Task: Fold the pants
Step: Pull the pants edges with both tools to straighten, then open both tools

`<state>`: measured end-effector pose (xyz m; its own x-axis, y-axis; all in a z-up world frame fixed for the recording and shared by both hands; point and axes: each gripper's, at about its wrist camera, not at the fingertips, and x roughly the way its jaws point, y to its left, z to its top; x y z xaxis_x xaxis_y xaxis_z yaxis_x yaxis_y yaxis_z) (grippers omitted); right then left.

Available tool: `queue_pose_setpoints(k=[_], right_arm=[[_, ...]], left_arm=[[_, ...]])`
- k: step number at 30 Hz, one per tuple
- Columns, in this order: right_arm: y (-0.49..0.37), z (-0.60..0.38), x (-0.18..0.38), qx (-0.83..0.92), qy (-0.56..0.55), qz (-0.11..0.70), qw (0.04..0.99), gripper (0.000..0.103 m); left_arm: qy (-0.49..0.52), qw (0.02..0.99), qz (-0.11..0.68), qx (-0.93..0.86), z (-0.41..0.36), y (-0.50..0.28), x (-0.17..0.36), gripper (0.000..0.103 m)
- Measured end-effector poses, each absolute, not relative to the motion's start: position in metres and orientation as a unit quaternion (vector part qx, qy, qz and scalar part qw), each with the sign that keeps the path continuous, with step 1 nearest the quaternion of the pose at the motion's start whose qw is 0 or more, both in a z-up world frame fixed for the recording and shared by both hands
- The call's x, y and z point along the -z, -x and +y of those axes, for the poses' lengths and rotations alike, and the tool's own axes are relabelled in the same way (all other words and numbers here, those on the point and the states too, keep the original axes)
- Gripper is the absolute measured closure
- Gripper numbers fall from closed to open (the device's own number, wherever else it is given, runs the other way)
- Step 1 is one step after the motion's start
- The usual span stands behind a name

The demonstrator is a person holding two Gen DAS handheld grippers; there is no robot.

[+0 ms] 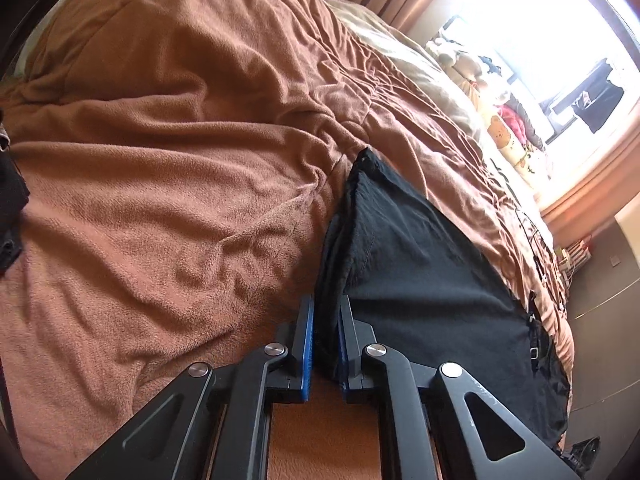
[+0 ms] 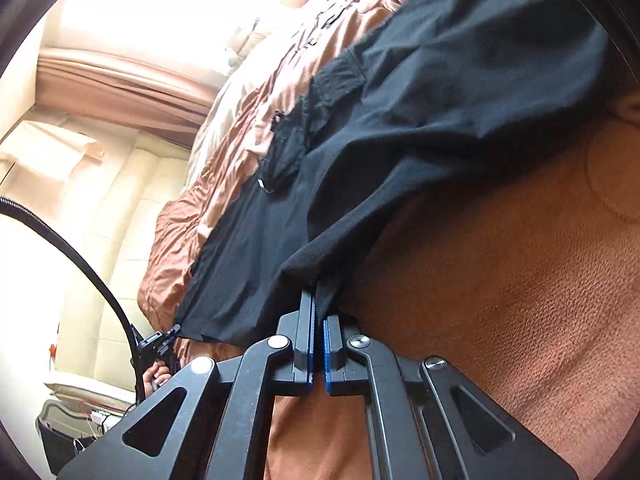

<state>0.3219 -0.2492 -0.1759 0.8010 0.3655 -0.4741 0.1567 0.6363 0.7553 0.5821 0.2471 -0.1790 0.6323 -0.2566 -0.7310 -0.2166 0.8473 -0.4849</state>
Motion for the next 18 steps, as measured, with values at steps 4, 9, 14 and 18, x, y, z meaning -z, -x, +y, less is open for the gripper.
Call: queue_pose_setpoints(k=[4,9,14,18], right_arm=[[-0.317,-0.246,0.169,-0.071,-0.412,0.307,0.855,0.103],[-0.305,-0.245,0.168,-0.080,-0.405,0.312,0.856,0.103],[-0.294,-0.247,0.166,-0.088,-0.396,0.320,0.856,0.103],[-0.287,-0.248,0.161,-0.093,-0.390,0.325,0.857,0.103]], left_arm=[[0.274,0.863,0.424,0.005,0.247,-0.569,0.165,0.093],[0.282,0.862,0.422,-0.007,0.253,-0.542,0.156,0.093],[0.291,0.861,0.418,-0.018,0.256,-0.508,0.153,0.093],[0.302,0.856,0.418,-0.027,0.260,-0.480,0.156,0.093]])
